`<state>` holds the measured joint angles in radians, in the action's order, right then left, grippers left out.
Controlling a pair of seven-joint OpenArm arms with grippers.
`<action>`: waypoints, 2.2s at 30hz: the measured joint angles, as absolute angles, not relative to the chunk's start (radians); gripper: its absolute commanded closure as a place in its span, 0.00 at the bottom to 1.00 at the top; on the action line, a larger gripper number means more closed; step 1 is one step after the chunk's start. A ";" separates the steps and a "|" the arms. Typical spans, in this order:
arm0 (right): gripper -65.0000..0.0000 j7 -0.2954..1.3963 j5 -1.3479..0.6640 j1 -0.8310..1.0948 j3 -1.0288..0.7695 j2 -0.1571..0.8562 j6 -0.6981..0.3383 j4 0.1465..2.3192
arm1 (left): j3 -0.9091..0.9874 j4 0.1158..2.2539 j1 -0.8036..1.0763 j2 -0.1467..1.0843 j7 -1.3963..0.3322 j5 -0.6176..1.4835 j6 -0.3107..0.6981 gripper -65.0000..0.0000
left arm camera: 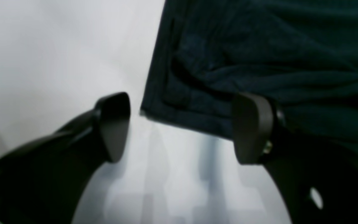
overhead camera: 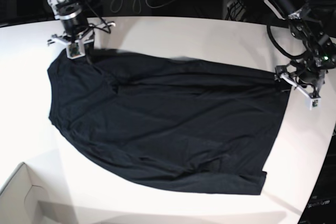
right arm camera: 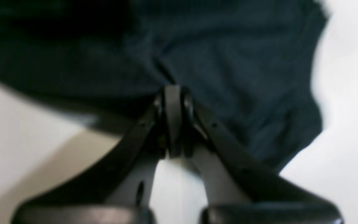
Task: Layout the t-shirt on the table in an organized manner, then fold the t-shirt properly
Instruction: 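Hold the collar edge with both grippers and pull it taut outward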
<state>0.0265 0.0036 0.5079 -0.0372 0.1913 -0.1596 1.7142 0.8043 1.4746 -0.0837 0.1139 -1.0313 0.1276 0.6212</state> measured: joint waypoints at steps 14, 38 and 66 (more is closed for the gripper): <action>0.97 0.036 0.003 0.428 -0.036 0.213 -0.160 1.702 | 0.804 1.475 -0.073 0.125 -1.031 0.131 0.621 0.24; 0.90 0.028 0.003 0.527 -0.043 0.205 -0.160 1.706 | 0.795 1.239 -0.109 0.133 -0.761 0.140 0.610 0.25; 0.56 0.036 0.000 0.577 -0.268 0.050 -0.160 1.705 | 0.802 1.205 -0.099 0.166 -0.767 0.164 0.626 1.00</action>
